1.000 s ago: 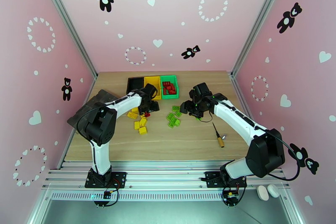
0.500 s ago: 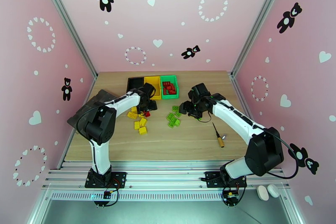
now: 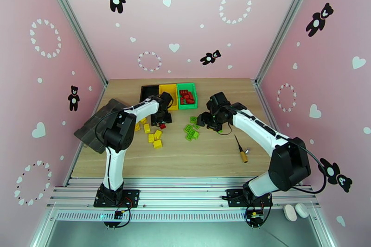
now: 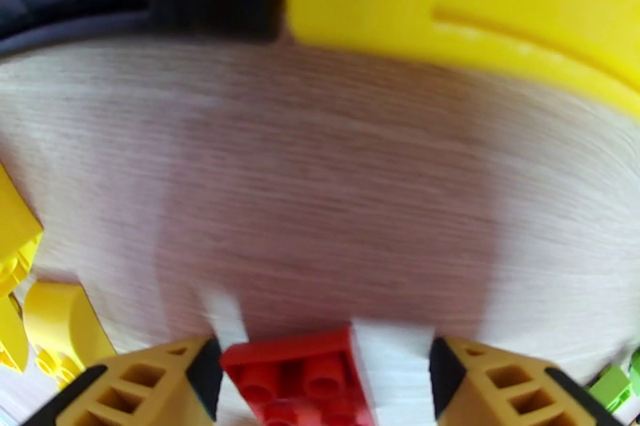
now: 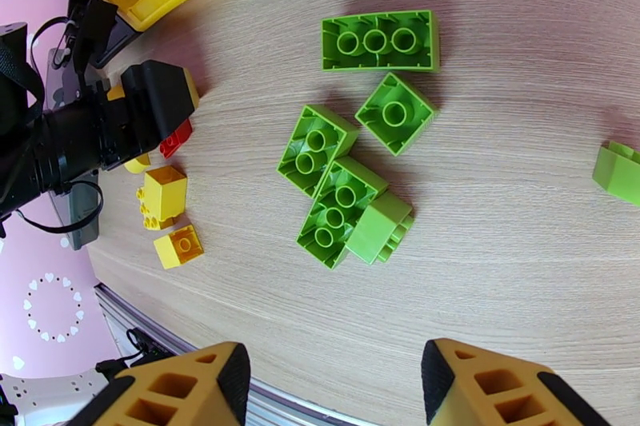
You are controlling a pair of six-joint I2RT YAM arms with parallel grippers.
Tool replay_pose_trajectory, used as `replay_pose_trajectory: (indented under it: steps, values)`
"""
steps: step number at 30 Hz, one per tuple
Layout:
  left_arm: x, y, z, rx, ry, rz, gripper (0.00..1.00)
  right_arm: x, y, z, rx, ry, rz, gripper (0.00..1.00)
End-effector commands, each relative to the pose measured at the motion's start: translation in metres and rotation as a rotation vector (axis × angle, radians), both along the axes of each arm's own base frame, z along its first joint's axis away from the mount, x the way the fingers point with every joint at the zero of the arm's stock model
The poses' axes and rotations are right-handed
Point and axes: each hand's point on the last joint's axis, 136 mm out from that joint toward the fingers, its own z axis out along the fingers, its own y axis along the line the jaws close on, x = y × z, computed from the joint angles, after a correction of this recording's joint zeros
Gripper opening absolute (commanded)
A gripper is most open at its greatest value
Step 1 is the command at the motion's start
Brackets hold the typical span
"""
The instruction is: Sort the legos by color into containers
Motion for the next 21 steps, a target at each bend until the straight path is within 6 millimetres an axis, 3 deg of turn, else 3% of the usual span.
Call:
replay_pose_trajectory:
  steps: [1,10,21]
  values:
    - [-0.011,0.001,-0.011,0.014,0.055,-0.013,0.64,0.008,0.006,0.006,0.013,-0.014,-0.002,0.61]
    - [-0.015,-0.024,0.002,-0.103,0.024,-0.031,0.44,0.013,0.01,0.005,0.022,-0.017,-0.003,0.61]
    - [-0.003,-0.087,0.074,-0.477,-0.091,-0.073,0.35,0.033,0.025,0.0,0.066,-0.011,-0.023,0.61]
